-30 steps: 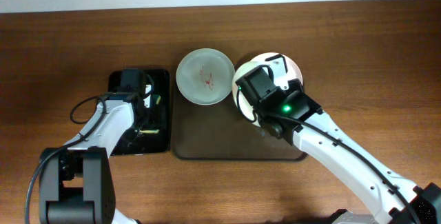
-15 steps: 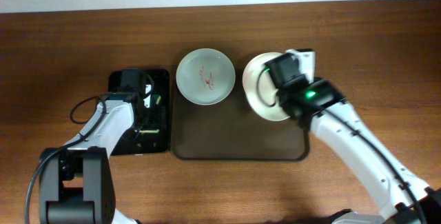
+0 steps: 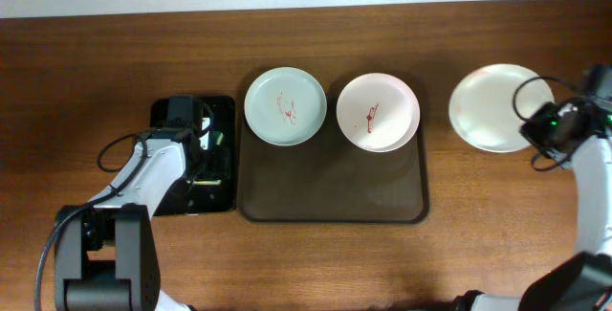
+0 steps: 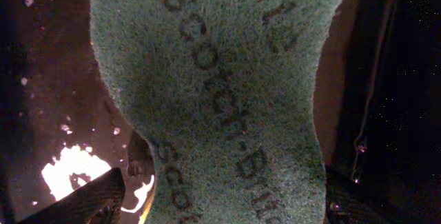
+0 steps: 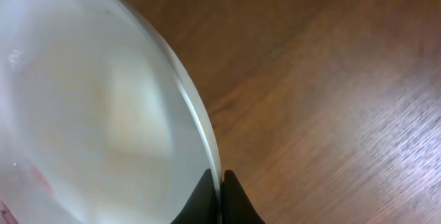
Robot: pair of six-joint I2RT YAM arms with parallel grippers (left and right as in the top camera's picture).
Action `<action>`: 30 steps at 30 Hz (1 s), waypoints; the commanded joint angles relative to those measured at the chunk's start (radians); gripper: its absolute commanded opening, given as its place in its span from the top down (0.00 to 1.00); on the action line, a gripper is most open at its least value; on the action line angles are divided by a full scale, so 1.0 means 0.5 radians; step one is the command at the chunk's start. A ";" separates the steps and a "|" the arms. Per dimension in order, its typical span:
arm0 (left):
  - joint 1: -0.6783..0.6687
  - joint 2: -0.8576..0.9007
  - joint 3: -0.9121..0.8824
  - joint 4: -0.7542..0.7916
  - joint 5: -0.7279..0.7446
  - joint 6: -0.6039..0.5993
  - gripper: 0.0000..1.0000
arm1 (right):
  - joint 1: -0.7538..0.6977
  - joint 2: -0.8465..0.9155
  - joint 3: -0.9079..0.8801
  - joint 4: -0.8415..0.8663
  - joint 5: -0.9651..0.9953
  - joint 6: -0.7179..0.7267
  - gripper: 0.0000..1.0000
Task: Clean dirty plates on tray and stack at the side
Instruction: 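Lift the cleaned plate with the right gripper and carry it right, then set the plate down at the right side and release it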
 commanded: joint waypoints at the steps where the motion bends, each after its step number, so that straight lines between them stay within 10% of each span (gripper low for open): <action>1: 0.007 -0.043 0.034 0.004 0.022 0.009 0.13 | -0.124 0.158 0.027 -0.024 -0.171 0.016 0.96; 7: 0.007 -0.043 0.034 0.004 0.022 0.009 0.13 | -0.145 0.332 0.027 -0.062 -0.169 0.010 0.90; 11: 0.007 -0.043 0.034 0.004 0.022 0.009 0.13 | -0.145 0.337 0.027 -0.077 -0.174 0.009 0.43; 20: 0.007 -0.043 0.034 0.005 0.022 0.009 0.13 | -0.005 0.337 0.028 -0.086 -1.005 -0.467 0.40; 30: 0.007 -0.043 0.034 0.005 0.022 0.009 0.13 | 0.770 0.337 0.127 -0.094 -1.032 -0.668 0.39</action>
